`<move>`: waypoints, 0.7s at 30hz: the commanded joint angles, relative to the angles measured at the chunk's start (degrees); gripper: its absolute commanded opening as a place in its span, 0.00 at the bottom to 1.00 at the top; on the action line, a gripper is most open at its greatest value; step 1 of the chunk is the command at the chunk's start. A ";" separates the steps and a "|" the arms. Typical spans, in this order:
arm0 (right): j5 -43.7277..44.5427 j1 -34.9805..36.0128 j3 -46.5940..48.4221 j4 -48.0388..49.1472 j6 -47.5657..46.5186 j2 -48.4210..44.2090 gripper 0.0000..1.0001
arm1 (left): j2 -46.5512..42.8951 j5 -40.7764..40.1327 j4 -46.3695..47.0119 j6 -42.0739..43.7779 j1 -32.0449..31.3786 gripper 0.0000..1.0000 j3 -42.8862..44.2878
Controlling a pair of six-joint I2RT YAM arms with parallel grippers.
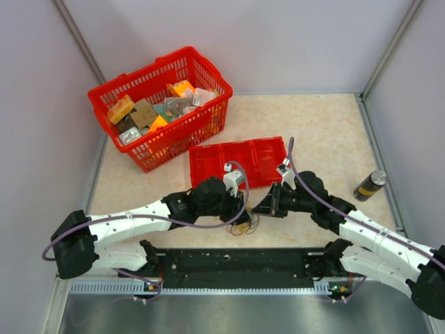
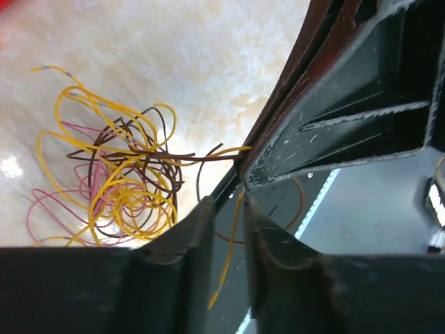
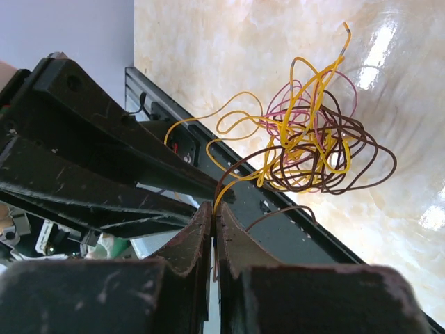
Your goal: Untangle the cables
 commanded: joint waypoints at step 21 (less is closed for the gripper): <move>5.38 0.65 -4.05 4.20 -15.33 5.78 0.58 | -9.84 -4.94 -8.67 5.33 -0.57 0.00 7.70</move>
